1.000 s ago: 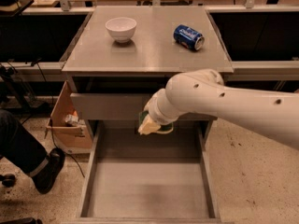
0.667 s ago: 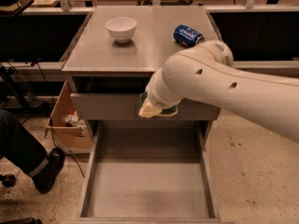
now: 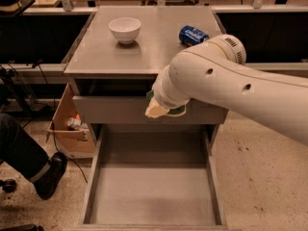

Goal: Pick sponge from middle drawer and place on counter

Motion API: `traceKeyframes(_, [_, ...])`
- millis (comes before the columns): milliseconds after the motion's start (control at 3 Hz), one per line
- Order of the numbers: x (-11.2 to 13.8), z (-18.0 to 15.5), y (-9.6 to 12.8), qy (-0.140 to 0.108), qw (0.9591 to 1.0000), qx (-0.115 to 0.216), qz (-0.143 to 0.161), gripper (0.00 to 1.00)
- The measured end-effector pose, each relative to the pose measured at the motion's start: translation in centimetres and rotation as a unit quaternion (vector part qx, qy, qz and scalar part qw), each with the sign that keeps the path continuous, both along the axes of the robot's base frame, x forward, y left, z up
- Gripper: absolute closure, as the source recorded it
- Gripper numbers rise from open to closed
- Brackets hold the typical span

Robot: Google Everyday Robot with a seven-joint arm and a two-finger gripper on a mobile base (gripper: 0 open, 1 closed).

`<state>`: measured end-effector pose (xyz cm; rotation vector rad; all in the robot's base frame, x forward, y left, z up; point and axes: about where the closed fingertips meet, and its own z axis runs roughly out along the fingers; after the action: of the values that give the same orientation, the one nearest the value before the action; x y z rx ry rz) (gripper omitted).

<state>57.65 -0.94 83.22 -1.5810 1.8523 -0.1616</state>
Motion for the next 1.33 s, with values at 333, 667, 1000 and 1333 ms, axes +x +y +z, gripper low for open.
traceKeyframes(333, [1.4, 1.8, 1.3, -0.021, 0.9997, -0.007, 0.01, 1.0])
traceKeyframes(667, [6.1, 5.4, 3.4, -0.054, 0.9983, -0.016, 0.019, 1.0])
traceKeyframes(1000, [9.9, 6.5, 5.1, -0.067, 0.9972, 0.004, 0.033, 1.0])
traceKeyframes(1333, [13.8, 6.2, 6.4, -0.065, 0.9957, 0.043, 0.049, 1.0])
